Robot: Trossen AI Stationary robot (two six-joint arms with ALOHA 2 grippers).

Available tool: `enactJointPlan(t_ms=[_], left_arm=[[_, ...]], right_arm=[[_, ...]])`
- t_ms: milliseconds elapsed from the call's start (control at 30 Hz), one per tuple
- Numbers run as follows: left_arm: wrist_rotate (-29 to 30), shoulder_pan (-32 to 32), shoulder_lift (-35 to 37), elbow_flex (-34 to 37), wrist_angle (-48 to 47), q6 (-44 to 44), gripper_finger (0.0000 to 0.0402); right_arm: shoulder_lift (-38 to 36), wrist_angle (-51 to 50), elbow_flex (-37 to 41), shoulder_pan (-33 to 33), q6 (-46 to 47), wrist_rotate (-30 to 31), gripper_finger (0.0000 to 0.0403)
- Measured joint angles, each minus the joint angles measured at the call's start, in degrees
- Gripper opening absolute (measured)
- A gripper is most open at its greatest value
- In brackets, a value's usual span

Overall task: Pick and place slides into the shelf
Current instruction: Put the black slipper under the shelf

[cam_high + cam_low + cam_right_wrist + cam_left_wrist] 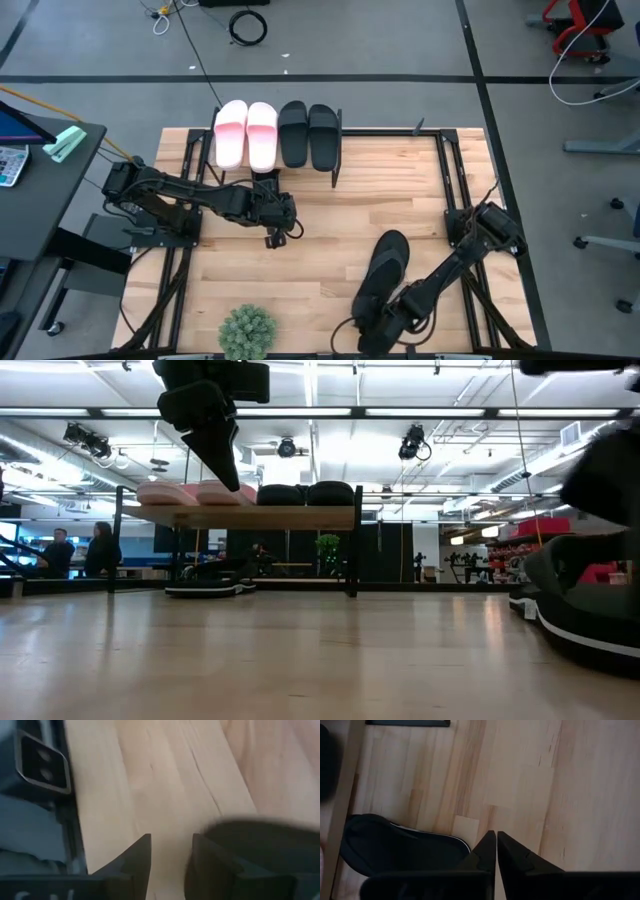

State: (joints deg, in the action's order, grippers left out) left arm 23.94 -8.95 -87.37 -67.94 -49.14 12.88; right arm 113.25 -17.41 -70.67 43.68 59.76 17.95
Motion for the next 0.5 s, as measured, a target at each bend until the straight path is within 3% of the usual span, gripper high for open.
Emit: enactJointPlan(t_ms=[300,500], left_arm=[[0.01,0.15,0.0,0.0,0.08,0.0,0.0007],[0.01,0.11,0.0,0.0,0.08,0.02,0.0017]], right_arm=[[-0.33,-15.41,-0.37,3.74,6.5,0.93,0.0148],[-2.07,-22.06,-0.09,4.32,6.96,-0.56,0.0148]])
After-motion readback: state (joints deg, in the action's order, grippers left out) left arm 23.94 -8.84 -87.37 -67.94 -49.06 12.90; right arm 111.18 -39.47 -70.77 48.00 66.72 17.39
